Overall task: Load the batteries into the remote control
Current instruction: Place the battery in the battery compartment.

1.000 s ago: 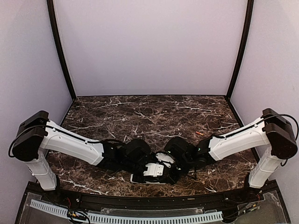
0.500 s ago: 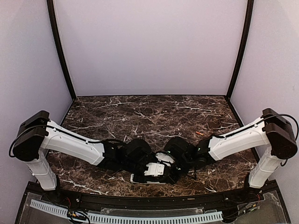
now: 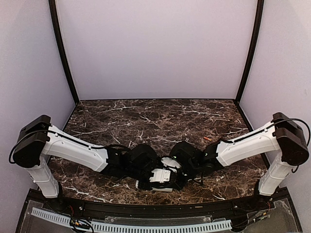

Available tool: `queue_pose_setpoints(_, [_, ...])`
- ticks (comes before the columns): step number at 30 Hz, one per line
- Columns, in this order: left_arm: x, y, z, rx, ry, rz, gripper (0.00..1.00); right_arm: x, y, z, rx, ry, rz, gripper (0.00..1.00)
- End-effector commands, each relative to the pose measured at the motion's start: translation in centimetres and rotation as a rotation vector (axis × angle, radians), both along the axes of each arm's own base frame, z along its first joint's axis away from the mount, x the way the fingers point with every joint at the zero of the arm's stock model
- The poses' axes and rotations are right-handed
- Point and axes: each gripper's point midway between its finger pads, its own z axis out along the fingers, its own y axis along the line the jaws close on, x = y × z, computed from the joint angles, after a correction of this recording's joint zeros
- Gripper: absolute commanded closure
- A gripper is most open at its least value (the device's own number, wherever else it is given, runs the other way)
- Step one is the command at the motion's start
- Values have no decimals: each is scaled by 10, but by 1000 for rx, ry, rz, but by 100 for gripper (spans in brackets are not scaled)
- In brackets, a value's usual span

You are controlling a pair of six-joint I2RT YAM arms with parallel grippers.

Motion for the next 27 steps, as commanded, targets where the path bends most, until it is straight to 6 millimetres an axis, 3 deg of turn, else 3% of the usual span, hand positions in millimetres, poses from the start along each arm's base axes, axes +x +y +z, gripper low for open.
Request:
queue_pose_setpoints(1, [-4, 64, -60, 284, 27, 59, 71, 40, 19, 26, 77, -145, -101, 87])
queue_pose_setpoints(7, [3, 54, -40, 205, 25, 91, 71, 33, 27, 37, 110, -141, -68, 86])
queue_pose_setpoints(21, [4, 54, -38, 194, 26, 95, 70, 18, 32, 41, 121, -129, -29, 81])
queue_pose_setpoints(27, [3, 53, -32, 181, 30, 97, 64, 16, 36, 43, 133, -135, -18, 79])
